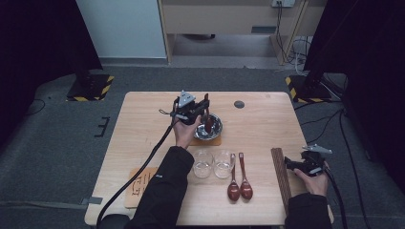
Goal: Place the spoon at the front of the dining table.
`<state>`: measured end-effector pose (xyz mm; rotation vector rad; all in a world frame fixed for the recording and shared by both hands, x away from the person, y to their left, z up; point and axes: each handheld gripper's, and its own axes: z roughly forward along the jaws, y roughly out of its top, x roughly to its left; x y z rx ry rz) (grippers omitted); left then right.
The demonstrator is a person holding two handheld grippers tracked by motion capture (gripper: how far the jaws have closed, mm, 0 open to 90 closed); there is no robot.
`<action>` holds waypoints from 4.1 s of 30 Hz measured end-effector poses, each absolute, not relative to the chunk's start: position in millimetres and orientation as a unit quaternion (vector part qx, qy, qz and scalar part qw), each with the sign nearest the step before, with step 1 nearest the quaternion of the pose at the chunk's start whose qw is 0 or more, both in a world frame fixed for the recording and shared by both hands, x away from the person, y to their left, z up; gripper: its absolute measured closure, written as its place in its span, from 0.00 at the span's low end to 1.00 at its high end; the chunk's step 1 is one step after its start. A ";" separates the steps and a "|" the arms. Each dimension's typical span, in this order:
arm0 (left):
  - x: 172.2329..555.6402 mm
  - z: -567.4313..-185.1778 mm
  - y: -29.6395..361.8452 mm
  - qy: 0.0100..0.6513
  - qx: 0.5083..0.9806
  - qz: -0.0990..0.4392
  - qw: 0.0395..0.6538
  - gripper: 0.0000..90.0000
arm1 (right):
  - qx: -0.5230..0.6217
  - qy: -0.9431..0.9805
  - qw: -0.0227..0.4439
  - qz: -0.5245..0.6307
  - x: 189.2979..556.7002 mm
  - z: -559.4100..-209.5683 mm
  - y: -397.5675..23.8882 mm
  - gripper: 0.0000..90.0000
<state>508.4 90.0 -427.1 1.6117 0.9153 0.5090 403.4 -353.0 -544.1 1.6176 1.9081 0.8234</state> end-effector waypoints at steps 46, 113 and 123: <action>510.7 -445.8 116.4 0.385 0.751 0.241 0.479 0.75 | 0.596 0.701 0.251 0.302 403.7 -544.2 -353.0 0.05; 480.3 -482.2 171.9 0.391 0.812 0.183 0.392 0.28 | 0.596 0.701 0.251 0.302 403.5 -544.0 -353.1 0.05; 469.6 -484.2 190.5 0.397 0.804 0.179 0.405 0.24 | 0.588 0.703 0.262 0.303 401.5 -543.4 -352.3 0.07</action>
